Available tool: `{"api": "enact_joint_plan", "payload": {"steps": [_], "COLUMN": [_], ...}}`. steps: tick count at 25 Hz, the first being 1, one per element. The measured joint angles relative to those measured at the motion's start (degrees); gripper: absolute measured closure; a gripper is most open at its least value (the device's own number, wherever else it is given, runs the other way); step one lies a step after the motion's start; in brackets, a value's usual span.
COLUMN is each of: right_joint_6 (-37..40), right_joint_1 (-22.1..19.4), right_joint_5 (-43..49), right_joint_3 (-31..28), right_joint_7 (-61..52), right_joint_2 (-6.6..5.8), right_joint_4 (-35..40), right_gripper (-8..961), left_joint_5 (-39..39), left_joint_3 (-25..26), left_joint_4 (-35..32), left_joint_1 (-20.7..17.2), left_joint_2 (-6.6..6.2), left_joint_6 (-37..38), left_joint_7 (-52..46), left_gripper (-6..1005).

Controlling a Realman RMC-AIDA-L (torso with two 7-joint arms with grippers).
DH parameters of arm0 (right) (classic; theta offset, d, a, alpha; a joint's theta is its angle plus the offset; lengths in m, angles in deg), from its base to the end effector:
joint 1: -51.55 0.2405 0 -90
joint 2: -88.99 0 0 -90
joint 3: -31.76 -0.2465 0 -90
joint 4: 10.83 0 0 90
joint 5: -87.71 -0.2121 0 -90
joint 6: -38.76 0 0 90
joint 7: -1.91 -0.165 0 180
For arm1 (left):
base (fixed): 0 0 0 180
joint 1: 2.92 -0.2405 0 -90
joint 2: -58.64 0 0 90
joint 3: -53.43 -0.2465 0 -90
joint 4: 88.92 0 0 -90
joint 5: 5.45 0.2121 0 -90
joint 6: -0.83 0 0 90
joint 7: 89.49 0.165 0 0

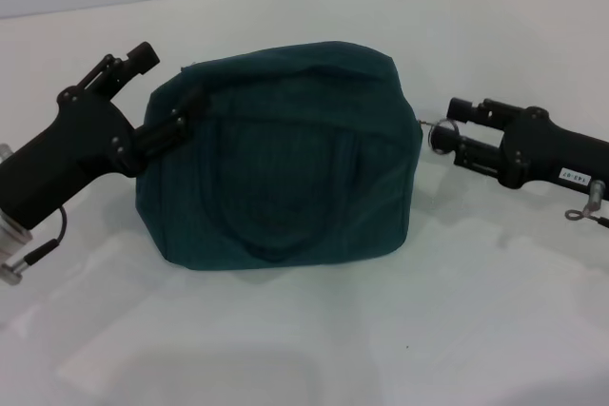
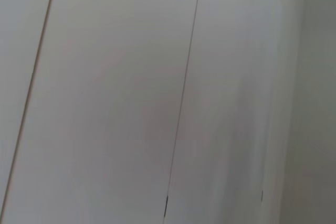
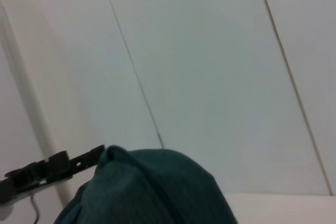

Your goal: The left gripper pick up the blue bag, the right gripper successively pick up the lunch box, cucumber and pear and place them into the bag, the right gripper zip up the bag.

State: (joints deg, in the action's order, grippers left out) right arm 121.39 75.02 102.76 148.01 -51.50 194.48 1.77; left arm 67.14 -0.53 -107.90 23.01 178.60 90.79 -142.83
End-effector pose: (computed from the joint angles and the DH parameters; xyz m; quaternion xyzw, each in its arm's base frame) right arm 0.2913 0.3065 -0.0011 -0.8635 0.2443 0.3748 0.2330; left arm -0.2279 0.3178 -0.0261 -0.8436 -0.1621 -0.4554 0.2338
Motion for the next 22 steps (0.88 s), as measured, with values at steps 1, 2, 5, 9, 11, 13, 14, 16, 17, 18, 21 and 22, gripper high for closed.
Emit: {"api": "enact_joint_plan", "payload": {"steps": [1,2,5,9,11,13,14,16,17,18,21,22], "right_joint_6": [0.1,0.3,1.8,5.8,6.5,6.7,6.8,6.9,7.0,7.2,8.9,10.0], "right_joint_1": [0.4,0.6,1.5,2.1,2.1,2.2,2.2,2.3,2.4,2.4,2.5,2.5], "right_joint_5": [1.1,1.8,4.5,6.9,7.0,7.0,7.0,7.1,7.2,7.2,7.2,7.2], "right_joint_3": [0.0,-0.1,-0.1,-0.1,-0.1,-0.5,-0.9,-1.5,-1.6,-1.6,-1.7,-1.8], "right_joint_7": [-0.7,-1.3,-4.4,-7.5,-8.5,-9.9,-10.7,-12.2,-12.6,-12.5,-10.3,-9.2], "right_joint_2": [-0.42,-0.79,-2.68,-5.47,-6.35,-6.81,-6.94,-7.04,-7.05,-7.05,-7.04,-7.04], "right_joint_4": [0.0,0.0,0.0,-0.5,-0.5,-0.6,-0.6,-0.6,-0.6,-0.6,-0.6,-0.7], "right_gripper": [394,394,394,395,395,395,395,395,394,394,394,394], "left_joint_5": [0.0,0.0,0.0,0.0,0.0,0.0,0.0,0.0,0.0,0.0,0.0,0.0], "left_joint_3": [0.0,0.0,0.0,0.0,0.0,0.0,0.0,0.0,0.0,0.0,0.0,0.0], "left_joint_4": [0.0,0.0,0.1,0.1,0.1,0.1,0.1,0.3,0.4,0.5,0.6,0.6], "left_joint_1": [0.1,0.2,0.3,0.5,0.5,0.6,0.7,1.0,1.2,1.2,1.3,1.2], "left_joint_2": [0.0,0.0,0.0,0.0,0.0,0.0,0.0,0.0,0.03,0.05,0.06,0.07], "left_joint_6": [-0.1,-0.1,-0.1,-0.1,-0.1,-0.1,-0.1,-0.1,0.0,0.0,0.2,0.9], "left_joint_7": [0.0,0.0,0.0,-0.1,-0.1,-0.1,-0.1,-0.1,0.0,0.0,0.0,0.1], "left_gripper": [107,107,107,107,107,107,107,107,107,107,108,108]}}
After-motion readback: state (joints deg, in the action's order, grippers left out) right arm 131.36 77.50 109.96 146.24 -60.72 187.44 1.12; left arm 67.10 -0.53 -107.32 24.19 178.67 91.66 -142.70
